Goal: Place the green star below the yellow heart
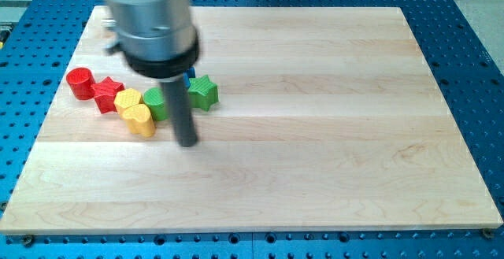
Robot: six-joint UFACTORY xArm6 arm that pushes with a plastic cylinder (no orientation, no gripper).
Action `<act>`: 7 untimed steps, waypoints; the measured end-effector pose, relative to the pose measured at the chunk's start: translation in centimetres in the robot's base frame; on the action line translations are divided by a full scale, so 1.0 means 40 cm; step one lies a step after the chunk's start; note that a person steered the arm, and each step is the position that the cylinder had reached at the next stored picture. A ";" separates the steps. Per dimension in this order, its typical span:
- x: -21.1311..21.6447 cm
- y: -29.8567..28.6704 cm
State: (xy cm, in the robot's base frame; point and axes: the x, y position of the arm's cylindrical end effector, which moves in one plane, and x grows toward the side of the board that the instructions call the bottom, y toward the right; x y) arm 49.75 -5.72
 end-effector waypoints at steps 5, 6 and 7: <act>-0.272 -0.014; -0.184 -0.046; -0.092 -0.054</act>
State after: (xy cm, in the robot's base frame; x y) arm 46.07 -7.89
